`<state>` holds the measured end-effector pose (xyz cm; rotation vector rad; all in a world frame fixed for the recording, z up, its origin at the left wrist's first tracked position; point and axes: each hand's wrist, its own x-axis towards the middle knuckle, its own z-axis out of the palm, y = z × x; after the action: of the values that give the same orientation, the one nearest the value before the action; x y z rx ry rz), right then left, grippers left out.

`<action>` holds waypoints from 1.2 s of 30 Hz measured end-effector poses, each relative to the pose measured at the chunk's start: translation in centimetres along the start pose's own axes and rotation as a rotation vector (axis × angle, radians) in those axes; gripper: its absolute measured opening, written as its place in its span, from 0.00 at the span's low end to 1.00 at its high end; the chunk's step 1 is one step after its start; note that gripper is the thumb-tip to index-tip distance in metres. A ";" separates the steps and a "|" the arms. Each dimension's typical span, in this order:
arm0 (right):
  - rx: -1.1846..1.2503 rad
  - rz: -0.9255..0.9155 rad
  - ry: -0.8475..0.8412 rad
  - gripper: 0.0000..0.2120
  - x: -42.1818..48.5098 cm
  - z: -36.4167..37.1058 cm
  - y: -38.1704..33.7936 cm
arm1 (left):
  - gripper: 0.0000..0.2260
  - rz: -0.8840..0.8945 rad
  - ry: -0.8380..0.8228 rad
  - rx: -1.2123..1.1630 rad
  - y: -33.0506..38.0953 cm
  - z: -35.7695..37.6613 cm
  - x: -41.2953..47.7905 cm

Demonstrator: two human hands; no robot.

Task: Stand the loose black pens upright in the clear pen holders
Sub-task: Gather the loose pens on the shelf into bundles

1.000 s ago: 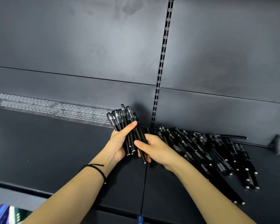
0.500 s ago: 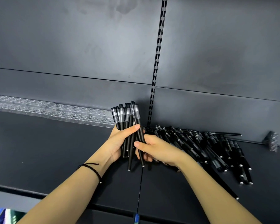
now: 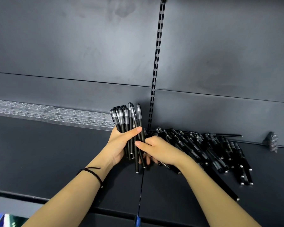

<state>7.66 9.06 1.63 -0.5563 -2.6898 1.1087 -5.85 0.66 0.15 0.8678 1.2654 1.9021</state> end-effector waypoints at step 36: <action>0.294 -0.248 0.370 0.08 -3.8 -4.2 -3.4 | 0.09 0.028 -0.414 0.394 -1.4 5.6 -2.6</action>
<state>11.49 7.97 6.88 -0.3271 -2.1629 1.1692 0.36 1.65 0.13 1.4039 1.3834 1.4073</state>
